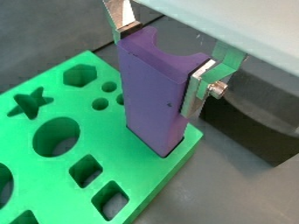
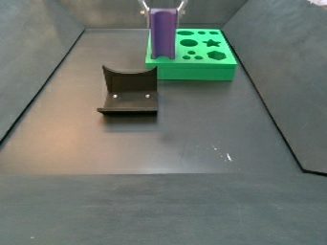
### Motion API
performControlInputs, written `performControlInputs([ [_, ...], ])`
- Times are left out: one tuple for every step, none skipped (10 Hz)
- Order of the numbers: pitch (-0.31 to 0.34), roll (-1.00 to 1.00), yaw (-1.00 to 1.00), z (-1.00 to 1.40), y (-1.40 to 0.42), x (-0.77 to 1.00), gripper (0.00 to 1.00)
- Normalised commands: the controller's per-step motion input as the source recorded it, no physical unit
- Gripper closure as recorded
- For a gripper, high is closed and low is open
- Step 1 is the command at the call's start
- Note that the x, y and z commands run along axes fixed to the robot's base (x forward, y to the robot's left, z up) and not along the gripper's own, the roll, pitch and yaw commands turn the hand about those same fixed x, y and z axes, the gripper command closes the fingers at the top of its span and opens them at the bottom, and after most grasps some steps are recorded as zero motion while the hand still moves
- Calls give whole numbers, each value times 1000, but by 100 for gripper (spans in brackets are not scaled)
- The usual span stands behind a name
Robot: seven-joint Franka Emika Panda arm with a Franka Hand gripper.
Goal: Insert the arch object.
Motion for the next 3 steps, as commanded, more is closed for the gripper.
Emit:
performControlInputs([
  [-27, -69, 0, -174, 0, 11, 100],
  [-39, 0, 0, -63, -9, 0, 100],
  [0, 0, 0, 0, 0, 0, 100],
])
